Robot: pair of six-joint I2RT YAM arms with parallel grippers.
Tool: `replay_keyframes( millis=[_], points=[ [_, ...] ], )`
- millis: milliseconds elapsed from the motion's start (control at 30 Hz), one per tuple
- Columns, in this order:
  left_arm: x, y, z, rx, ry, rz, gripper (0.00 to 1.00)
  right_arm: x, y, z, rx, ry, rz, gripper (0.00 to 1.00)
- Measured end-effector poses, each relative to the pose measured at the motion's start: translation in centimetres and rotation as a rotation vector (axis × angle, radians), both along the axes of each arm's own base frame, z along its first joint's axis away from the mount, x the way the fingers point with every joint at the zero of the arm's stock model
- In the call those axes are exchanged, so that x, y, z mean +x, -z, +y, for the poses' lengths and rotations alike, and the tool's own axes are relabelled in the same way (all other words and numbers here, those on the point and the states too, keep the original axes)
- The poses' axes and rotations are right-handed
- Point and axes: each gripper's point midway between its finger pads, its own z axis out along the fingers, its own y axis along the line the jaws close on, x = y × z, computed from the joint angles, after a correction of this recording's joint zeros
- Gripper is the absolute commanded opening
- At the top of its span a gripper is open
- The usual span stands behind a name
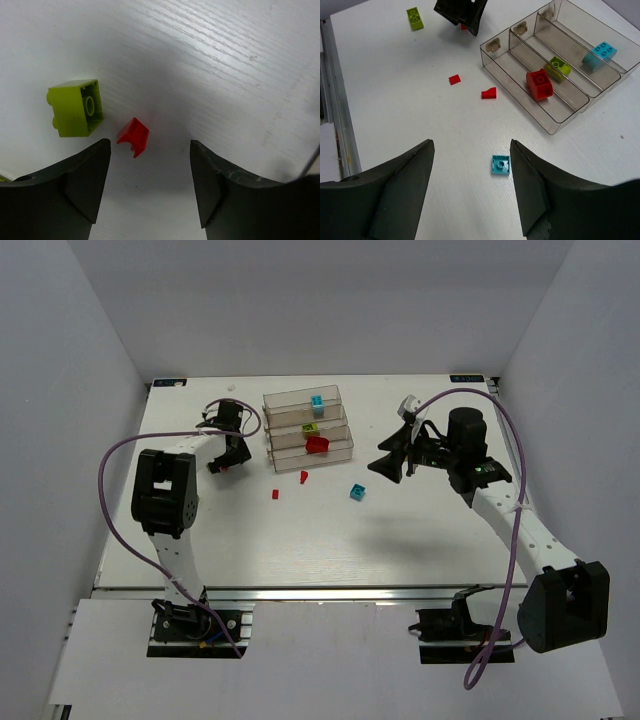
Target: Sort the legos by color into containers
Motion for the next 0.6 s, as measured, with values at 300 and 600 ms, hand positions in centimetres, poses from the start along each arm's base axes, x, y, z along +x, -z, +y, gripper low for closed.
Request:
replay_keyframes(
  millis=[300,600],
  points=[
    [1.8,0.2,0.8,0.020,-0.046,0.001,0.51,0.2,0.1,-1.3,0.031,0.005,0.036,0.65],
    [1.6,0.1,0.8,0.002,-0.037,0.008,0.17,0.5,-0.2,-2.4,0.054,0.021,0.056,0.61]
  ],
)
